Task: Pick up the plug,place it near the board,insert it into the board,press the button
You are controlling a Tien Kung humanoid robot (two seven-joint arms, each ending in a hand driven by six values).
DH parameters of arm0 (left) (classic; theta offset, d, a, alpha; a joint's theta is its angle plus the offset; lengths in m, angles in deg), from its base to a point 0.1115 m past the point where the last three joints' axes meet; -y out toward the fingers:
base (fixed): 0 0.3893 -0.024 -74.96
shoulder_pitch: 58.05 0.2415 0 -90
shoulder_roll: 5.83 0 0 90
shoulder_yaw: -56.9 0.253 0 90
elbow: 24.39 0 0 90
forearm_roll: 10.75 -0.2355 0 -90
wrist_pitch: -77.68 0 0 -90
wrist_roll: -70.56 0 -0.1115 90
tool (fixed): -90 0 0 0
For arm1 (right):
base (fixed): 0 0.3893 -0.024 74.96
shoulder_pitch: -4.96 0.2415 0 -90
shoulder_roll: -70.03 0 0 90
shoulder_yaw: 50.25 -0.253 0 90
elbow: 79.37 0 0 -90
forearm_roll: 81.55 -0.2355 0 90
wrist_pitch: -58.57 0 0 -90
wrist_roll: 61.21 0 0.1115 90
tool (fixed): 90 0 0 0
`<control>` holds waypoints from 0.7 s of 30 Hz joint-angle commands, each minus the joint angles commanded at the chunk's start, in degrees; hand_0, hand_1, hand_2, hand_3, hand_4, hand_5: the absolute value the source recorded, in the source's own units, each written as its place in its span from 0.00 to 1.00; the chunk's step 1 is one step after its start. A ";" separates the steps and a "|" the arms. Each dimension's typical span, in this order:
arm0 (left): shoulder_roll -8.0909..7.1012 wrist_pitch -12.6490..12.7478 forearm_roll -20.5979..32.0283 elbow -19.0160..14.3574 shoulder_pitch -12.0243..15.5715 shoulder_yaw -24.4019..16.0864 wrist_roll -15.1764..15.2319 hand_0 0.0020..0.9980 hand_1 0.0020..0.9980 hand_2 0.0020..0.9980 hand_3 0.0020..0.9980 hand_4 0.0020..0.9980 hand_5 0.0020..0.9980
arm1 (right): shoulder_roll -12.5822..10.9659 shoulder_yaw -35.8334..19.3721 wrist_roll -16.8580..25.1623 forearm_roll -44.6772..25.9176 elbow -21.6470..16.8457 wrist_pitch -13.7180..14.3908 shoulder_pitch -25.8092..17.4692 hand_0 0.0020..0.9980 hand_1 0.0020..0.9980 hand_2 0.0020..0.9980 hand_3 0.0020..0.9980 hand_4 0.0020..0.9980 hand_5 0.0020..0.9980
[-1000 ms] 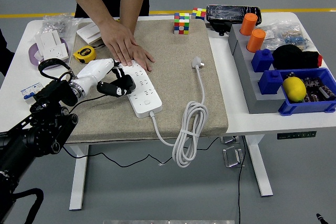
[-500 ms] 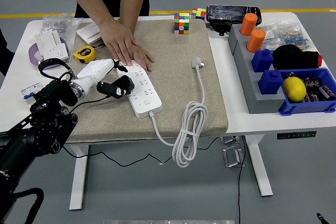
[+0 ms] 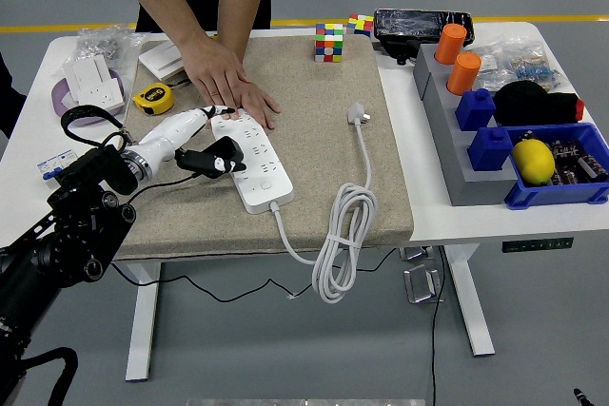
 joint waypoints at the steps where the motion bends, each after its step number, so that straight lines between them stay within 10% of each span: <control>1: 0.13 -0.35 2.13 -2.03 0.90 -0.66 -0.86 1.00 1.00 1.00 1.00 1.00 1.00 | 0.02 -0.06 0.01 0.02 0.00 0.02 -0.06 0.80 0.74 0.74 0.76 1.00 1.00; 8: 2.37 0.89 13.20 -17.25 9.67 -4.03 -10.00 1.00 1.00 1.00 1.00 1.00 1.00 | 0.22 -0.35 0.02 0.17 0.05 0.07 -0.33 0.80 0.73 0.74 0.76 1.00 1.00; 16: 2.64 -2.20 8.28 -35.63 19.92 -0.66 -22.15 1.00 1.00 1.00 1.00 1.00 1.00 | 0.17 -0.90 0.02 0.41 0.05 0.08 -0.52 0.79 0.74 0.74 0.76 1.00 1.00; 21: 2.71 -4.30 4.38 -38.89 21.75 0.93 -23.49 1.00 1.00 1.00 1.00 1.00 1.00 | 0.13 -1.32 0.05 0.58 0.05 0.09 -0.48 0.79 0.74 0.74 0.76 1.00 1.00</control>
